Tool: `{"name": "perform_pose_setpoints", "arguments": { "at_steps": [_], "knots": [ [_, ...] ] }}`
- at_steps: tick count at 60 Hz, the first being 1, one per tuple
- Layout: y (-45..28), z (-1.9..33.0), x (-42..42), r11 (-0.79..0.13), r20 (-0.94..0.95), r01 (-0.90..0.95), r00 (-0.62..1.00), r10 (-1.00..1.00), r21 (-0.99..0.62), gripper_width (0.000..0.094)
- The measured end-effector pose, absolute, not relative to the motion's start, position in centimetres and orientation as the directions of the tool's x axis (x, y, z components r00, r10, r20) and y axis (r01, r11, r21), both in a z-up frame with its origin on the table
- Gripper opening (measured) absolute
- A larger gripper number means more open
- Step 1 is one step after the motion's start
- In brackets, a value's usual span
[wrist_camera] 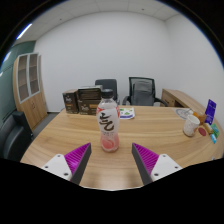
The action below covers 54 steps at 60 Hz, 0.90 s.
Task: Pour water
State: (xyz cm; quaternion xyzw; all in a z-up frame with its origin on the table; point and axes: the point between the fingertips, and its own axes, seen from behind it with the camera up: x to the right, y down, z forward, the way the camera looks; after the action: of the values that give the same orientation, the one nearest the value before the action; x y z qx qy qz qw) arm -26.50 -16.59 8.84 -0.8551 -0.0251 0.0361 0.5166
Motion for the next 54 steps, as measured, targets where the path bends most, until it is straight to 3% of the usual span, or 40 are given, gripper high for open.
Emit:
{"name": "perform_pose_setpoints", "arguments": {
  "at_steps": [15,23,34,42,48,54],
  "knots": [
    [-6.5,7.0,-28.0,-0.397,-0.069,-0.040,0.996,0.058,-0.917,0.0795],
    [-4.6,6.5,-28.5,-0.359,-0.070,-0.047,0.996,0.053,-0.932,0.0502],
    [-4.2,6.5,-28.6,-0.339,-0.087,-0.068,0.995,0.042,-0.938,0.0322],
    [-4.6,6.6,-29.0,-0.354,-0.113,-0.082,0.991,0.069,-0.932,0.0314],
    [-4.1,9.7,-27.8,-0.349,-0.208,-0.164,0.974,0.093,-0.923,0.0314],
    [-3.7,14.5,-27.0,-0.341,-0.432,-0.373,0.895,0.113,-0.863,0.0313]
  ]
}}
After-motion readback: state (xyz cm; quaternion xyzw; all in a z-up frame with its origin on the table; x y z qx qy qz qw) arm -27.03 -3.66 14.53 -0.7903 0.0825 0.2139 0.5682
